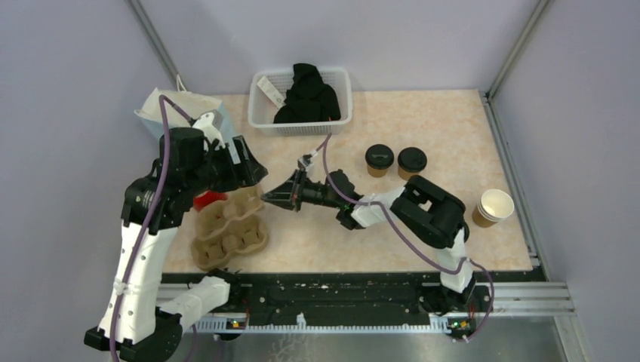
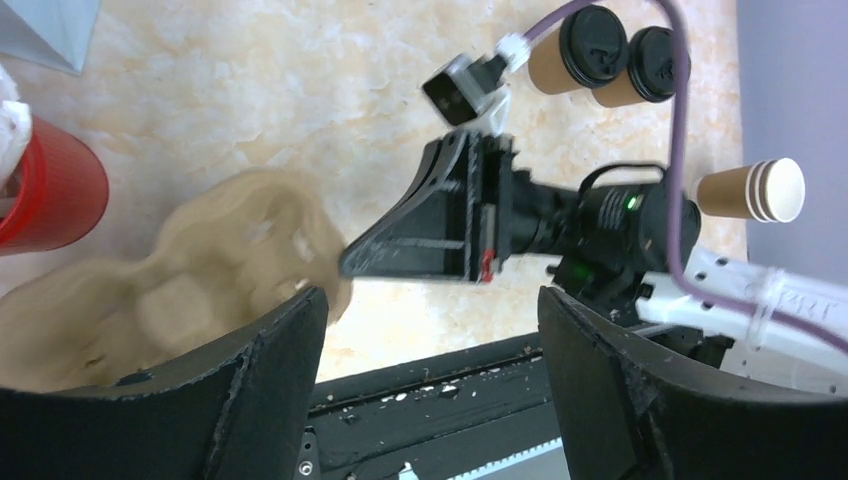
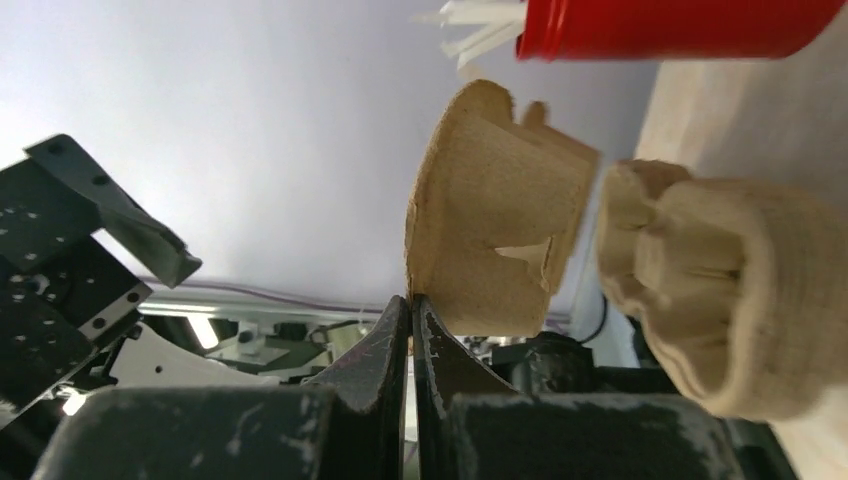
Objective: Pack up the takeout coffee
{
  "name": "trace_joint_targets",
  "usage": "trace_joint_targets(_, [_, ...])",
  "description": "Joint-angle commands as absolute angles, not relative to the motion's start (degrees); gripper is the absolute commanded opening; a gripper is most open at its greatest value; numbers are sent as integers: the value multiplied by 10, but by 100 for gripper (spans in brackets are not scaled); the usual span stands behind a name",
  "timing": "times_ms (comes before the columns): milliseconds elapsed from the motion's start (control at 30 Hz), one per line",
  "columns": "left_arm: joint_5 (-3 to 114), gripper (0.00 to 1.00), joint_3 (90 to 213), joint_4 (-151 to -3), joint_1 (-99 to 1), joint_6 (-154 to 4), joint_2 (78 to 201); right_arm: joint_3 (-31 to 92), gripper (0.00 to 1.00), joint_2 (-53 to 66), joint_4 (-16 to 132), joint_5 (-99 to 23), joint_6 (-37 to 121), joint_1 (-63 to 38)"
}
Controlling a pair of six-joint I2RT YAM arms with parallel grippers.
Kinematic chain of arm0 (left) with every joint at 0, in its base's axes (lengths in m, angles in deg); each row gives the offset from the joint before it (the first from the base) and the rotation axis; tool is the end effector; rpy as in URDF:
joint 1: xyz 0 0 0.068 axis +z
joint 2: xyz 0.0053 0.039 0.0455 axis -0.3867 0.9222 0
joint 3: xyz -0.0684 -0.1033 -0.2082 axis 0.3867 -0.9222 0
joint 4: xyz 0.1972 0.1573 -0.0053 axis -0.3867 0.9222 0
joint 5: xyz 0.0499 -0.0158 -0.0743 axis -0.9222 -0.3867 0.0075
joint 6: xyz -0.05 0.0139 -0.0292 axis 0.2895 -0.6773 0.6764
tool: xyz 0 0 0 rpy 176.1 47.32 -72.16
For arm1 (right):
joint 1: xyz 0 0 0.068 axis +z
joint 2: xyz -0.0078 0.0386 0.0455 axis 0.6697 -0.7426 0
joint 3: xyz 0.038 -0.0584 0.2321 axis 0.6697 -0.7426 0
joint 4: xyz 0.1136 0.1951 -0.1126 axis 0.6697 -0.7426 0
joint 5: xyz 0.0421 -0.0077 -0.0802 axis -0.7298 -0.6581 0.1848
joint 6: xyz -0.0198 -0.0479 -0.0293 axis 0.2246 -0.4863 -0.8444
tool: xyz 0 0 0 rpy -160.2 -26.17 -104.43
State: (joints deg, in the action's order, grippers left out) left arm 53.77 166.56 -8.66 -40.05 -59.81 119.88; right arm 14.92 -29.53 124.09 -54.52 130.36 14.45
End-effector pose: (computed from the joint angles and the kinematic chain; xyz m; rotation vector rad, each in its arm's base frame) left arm 0.1486 -0.0513 0.4120 -0.1284 2.2307 -0.5537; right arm 0.2157 0.3575 0.1750 0.1919 1.9844 2.2907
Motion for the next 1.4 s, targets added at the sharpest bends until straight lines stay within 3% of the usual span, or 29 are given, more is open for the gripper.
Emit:
trace_joint_targets(0, [586,84,1676,-125,-401,-592,1214,97,0,-174,1197,-622,1230,70])
trace_joint_targets(233, [677,86,1652,-161,-399,-642,1281,75,0,35,805,-841,1009,-84])
trace_joint_targets(467, [859,87,1618,-264,-392,-681,1356,157,0,121,450,-978,795,-189])
trace_joint_targets(667, [1112,86,1485,-493,-403,-559,1366,169,0,146,474,-1003,814,-195])
trace_joint_targets(833, [1097,88,1459,-503,-419,-588,1379,184,0,143,487,-1003,826,-195])
trace_joint_targets(1100, [1074,57,1466,-472,-449,-620,1408,185,0,138,517,-1004,857,-195])
trace_joint_targets(1233, [1055,32,1477,-466,-463,-625,1416,188,0,140,516,-1000,865,-195])
trace_joint_targets(1333, [1031,23,1493,-447,-466,-642,1414,198,0,140,464,-978,842,-195])
trace_joint_targets(1367, [1017,21,1500,-435,-468,-653,1412,214,6,135,408,-959,810,-195])
